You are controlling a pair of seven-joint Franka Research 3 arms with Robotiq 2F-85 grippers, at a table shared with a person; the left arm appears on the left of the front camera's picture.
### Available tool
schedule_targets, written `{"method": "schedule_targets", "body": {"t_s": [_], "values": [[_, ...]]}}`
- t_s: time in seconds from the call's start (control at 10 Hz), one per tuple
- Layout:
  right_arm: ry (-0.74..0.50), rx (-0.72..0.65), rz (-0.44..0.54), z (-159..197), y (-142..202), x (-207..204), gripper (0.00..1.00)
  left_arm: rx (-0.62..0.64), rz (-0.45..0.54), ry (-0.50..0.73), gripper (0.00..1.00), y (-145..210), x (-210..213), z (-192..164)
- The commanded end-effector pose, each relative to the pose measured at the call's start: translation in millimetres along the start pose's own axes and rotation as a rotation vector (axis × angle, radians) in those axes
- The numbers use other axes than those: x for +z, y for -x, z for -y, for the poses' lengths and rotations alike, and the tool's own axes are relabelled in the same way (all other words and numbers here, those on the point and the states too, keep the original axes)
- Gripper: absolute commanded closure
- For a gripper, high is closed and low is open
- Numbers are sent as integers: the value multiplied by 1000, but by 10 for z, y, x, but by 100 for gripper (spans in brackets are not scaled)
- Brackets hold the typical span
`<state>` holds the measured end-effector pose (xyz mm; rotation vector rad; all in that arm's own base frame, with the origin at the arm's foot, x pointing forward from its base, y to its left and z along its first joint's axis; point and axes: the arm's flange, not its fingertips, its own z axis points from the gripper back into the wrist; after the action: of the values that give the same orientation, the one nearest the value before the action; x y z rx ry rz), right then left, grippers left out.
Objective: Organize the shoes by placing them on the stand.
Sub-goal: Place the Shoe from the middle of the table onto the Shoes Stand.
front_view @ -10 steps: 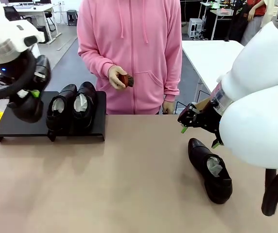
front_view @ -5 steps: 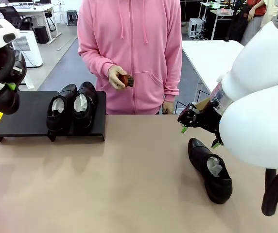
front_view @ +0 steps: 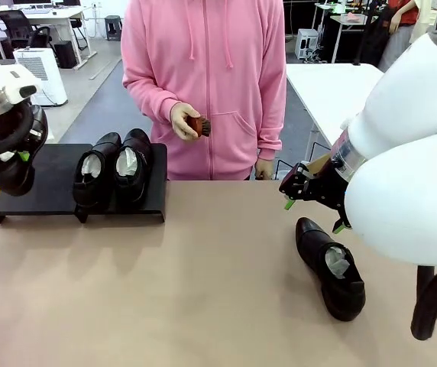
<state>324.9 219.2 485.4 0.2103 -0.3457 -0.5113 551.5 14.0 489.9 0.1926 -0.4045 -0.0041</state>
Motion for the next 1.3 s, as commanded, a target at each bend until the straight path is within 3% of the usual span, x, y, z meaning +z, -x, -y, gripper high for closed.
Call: {"method": "schedule_targets", "body": {"t_s": [0.0, 0.2, 0.8, 1.0, 1.2], "values": [[-21, 17, -7, -21, -42, 0, 0, -16, 42, -30, 100, -38, 14, -29], [-21, 17, -7, -21, -42, 0, 0, 10, -27, 17, 100, -37, 30, 6], [-21, 17, -7, -21, -42, 0, 0, -8, -18, 0, 100, 14, -81, 32], [-21, 17, -7, -21, -42, 0, 0, -24, 47, -126, 100, -55, -164, 164], [-21, 17, -7, -21, -42, 0, 0, -25, 63, -162, 100, -57, -215, 169]]}}
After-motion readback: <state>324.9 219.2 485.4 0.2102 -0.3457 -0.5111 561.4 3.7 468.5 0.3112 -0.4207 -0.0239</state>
